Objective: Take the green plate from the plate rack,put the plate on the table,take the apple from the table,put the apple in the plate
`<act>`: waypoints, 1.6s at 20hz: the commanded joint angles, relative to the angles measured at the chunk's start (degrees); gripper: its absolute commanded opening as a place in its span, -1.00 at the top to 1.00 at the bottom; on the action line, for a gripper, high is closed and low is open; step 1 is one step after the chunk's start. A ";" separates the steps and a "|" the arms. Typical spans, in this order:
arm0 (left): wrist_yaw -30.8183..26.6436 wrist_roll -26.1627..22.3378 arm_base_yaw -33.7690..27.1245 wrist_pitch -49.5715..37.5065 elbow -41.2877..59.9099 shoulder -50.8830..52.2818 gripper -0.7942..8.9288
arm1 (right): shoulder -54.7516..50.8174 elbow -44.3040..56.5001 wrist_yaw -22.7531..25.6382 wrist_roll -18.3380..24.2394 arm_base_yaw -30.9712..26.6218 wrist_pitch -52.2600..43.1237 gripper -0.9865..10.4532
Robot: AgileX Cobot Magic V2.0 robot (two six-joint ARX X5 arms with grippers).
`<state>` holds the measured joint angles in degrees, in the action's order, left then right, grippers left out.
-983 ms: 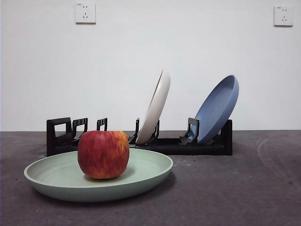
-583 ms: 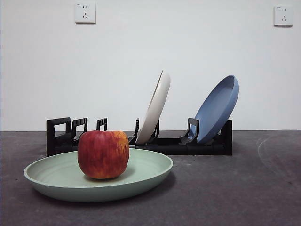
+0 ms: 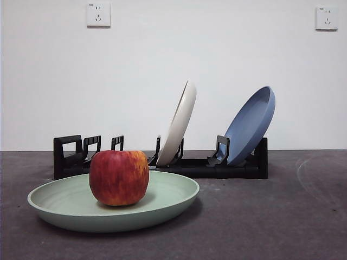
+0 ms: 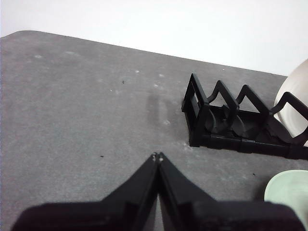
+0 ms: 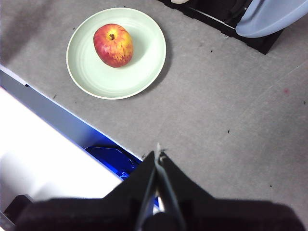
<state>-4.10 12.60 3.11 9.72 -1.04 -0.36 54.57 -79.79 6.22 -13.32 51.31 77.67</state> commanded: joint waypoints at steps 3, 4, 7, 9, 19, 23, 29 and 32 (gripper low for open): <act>0.02 -0.83 -0.17 -0.44 0.44 0.11 0.84 | 0.02 0.31 0.28 -0.52 0.04 1.25 0.83; 0.00 -0.83 -0.17 -0.42 0.44 0.11 0.84 | 0.02 0.31 0.28 -0.52 0.04 1.25 0.83; 0.02 -0.83 -0.17 -0.42 0.44 -0.09 0.84 | 0.02 0.31 0.26 -0.52 0.04 1.25 0.83; 0.02 -0.83 -0.17 -0.42 0.44 -0.37 0.84 | 0.02 0.31 0.26 -0.52 0.04 1.25 0.83; 0.02 -0.83 -0.17 -0.42 0.44 -1.64 0.84 | 0.02 0.31 0.26 -0.52 0.04 1.25 0.83; 0.00 -0.83 -0.17 -0.42 0.44 -2.27 0.84 | 0.02 0.31 0.26 -0.52 0.04 1.25 0.83; 0.00 -0.83 -0.17 -0.42 0.44 -3.34 0.84 | 0.02 0.31 0.50 0.83 0.02 1.25 0.83; 0.00 -0.83 -0.17 -0.39 0.44 -3.72 0.84 | -0.11 0.33 4.92 1.95 -0.83 -1.20 0.83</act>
<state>-4.10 12.47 3.11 9.72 -1.04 -4.03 54.57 -79.77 10.09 -12.21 50.72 77.41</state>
